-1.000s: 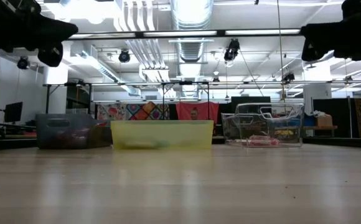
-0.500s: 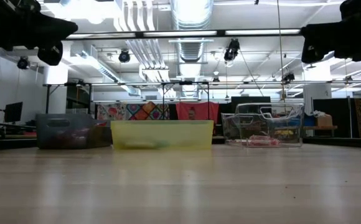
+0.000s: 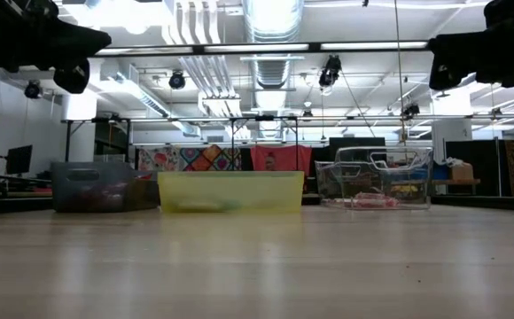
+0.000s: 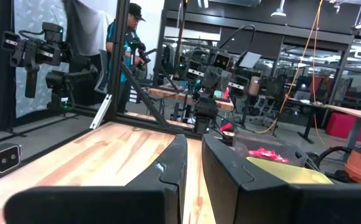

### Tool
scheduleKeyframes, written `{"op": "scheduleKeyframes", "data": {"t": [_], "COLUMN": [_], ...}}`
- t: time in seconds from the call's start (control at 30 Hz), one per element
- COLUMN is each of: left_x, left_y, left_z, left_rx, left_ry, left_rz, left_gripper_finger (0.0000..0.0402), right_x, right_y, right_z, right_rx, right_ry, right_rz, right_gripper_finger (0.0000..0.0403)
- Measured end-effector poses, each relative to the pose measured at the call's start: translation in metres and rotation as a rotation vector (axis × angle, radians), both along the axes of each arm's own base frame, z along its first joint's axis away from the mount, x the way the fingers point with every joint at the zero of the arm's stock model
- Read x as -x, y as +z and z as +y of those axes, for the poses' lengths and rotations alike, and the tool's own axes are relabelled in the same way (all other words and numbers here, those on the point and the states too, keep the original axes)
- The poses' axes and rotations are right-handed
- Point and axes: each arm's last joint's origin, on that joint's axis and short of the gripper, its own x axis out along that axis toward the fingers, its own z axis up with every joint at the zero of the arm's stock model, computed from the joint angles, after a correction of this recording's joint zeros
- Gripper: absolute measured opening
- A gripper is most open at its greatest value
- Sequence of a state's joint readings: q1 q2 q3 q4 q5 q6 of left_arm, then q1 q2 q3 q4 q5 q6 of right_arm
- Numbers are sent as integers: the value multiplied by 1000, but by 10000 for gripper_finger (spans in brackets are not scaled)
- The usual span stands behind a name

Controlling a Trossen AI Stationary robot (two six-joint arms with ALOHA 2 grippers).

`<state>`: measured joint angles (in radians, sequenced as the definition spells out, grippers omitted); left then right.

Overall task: Sort candy
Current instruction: Return to Home Position

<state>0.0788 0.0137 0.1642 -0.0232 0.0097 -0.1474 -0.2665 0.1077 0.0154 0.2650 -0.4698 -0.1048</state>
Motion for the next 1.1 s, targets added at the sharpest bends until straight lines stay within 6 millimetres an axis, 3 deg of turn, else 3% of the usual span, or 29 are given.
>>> {"op": "scheduleKeyframes", "data": {"t": [1.1], "left_x": [-1], "left_y": [-1], "left_z": [0], "left_rx": [1], "left_ry": [0], "left_rz": [12], "left_gripper_finger": [0], "right_x": [0], "right_y": [0], "right_z": [0], "right_rx": [1], "right_ry": [0], "right_rz": [-1], "right_gripper_finger": [43]}}
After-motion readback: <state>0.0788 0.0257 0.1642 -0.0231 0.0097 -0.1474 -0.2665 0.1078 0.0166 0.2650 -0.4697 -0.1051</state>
